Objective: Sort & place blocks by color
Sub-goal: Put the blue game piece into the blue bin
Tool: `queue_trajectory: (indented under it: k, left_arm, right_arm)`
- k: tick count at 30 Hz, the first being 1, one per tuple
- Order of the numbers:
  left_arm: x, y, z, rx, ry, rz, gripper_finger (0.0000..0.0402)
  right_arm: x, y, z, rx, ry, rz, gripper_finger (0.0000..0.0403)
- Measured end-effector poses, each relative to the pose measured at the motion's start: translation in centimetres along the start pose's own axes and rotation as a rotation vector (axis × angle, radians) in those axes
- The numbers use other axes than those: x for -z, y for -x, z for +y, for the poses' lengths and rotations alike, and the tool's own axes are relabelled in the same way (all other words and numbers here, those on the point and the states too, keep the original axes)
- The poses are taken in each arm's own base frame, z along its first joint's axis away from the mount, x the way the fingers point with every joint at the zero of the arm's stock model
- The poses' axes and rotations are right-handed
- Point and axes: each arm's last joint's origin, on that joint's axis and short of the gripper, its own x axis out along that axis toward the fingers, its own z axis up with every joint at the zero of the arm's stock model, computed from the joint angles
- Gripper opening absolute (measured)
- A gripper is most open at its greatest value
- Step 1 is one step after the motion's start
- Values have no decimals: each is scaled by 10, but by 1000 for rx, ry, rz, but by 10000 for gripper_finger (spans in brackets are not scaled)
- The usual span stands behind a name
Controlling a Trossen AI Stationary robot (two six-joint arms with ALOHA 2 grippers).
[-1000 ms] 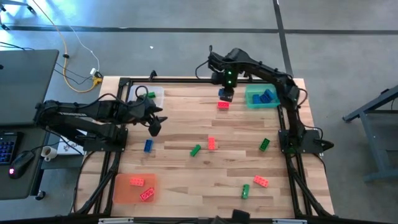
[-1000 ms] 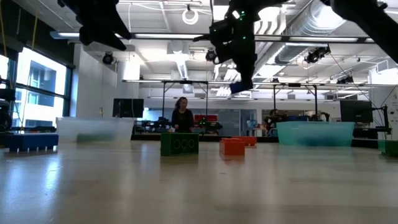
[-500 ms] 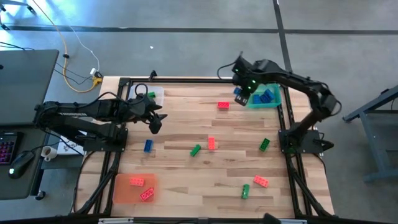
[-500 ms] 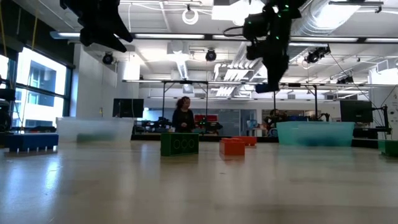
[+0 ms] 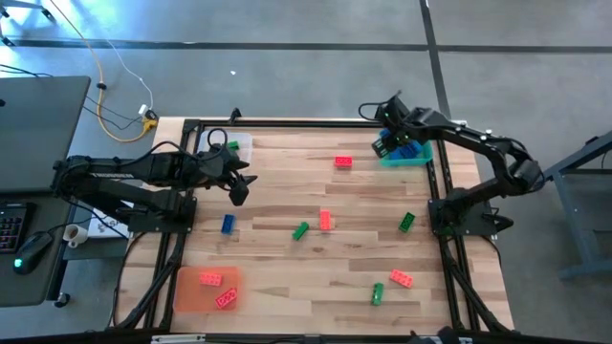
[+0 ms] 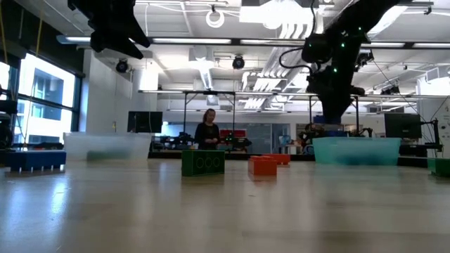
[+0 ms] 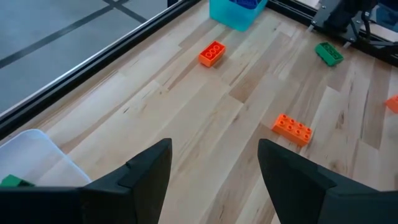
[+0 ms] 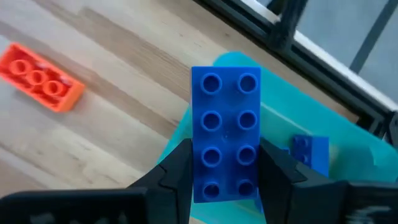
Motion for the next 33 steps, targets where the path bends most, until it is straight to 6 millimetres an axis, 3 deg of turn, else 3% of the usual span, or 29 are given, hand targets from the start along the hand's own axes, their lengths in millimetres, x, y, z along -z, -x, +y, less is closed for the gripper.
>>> queue_trajectory:
  k: [12,20,33]
  left_arm:
    - [0,0,0,1,0,0,227]
    - [0,0,0,1,1,0,227]
    - [0,0,0,1,1,0,227]
  right_arm:
    - [16,-23,-21,80,-231,45,120]
    - [14,-26,-26,65,-281,44,122]
    - [15,-52,-24,77,-315,147,123]
